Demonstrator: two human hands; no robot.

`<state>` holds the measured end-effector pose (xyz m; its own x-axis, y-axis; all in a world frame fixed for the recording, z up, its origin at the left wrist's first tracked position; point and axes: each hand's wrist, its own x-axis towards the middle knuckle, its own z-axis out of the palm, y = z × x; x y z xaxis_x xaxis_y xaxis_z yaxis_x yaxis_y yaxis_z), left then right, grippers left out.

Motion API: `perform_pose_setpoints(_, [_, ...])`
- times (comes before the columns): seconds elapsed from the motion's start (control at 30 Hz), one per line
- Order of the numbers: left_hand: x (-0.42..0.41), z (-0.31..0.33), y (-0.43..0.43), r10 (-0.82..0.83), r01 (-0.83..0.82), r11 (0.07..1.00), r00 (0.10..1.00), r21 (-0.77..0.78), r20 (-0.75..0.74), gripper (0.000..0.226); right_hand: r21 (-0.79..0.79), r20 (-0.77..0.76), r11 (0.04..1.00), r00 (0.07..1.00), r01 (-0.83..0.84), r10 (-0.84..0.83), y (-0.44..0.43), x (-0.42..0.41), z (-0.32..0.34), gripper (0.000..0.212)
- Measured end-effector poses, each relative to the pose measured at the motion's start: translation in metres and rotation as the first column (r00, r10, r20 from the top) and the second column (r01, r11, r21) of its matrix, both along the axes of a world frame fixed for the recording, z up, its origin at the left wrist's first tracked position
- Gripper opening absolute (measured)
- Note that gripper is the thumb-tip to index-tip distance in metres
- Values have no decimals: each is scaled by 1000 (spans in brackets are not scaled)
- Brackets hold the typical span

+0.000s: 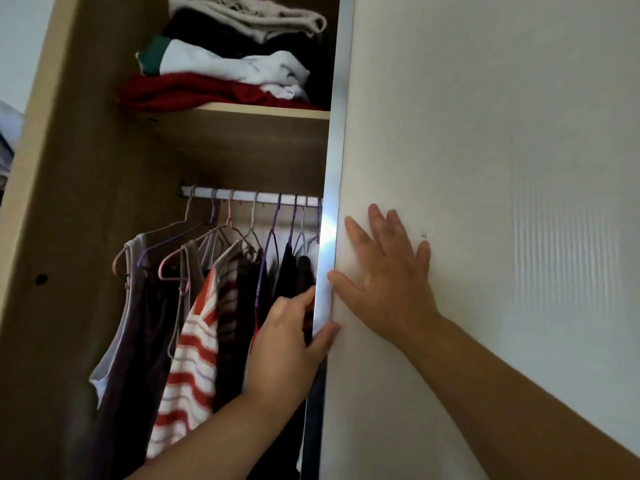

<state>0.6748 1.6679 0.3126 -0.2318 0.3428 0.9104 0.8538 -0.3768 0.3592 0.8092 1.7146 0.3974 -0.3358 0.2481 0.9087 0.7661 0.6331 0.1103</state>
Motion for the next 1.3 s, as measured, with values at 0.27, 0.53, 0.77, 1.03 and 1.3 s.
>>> perform_pose_setpoints(0.27, [45, 4, 26, -90, 76, 994, 979, -82, -182, 53, -22, -75, 986, 983, 167, -169, 25, 41, -4, 81])
perform_pose_setpoints(0.53, [94, 2, 57, -226, 209, 972, 956, -105, -187, 64, -103, -119, 981, 977, 165, -177, 38, 98, -5, 84])
perform_pose_setpoints(0.77, [133, 3, 78, -302, 278, 952, 923, -128, -238, 67, -144, -145, 976, 972, 164, -185, 46, 140, -8, 83])
perform_pose_setpoints(1.03, [163, -3, 91, -297, 277, 954, 921, -111, -254, 66, -145, -153, 977, 972, 154, -176, 60, 166, -10, 79])
perform_pose_setpoints(1.3, [152, -1, 76, -277, 235, 956, 923, -179, -267, 72, -148, -153, 983, 979, 111, -134, 53, 154, -14, 75])
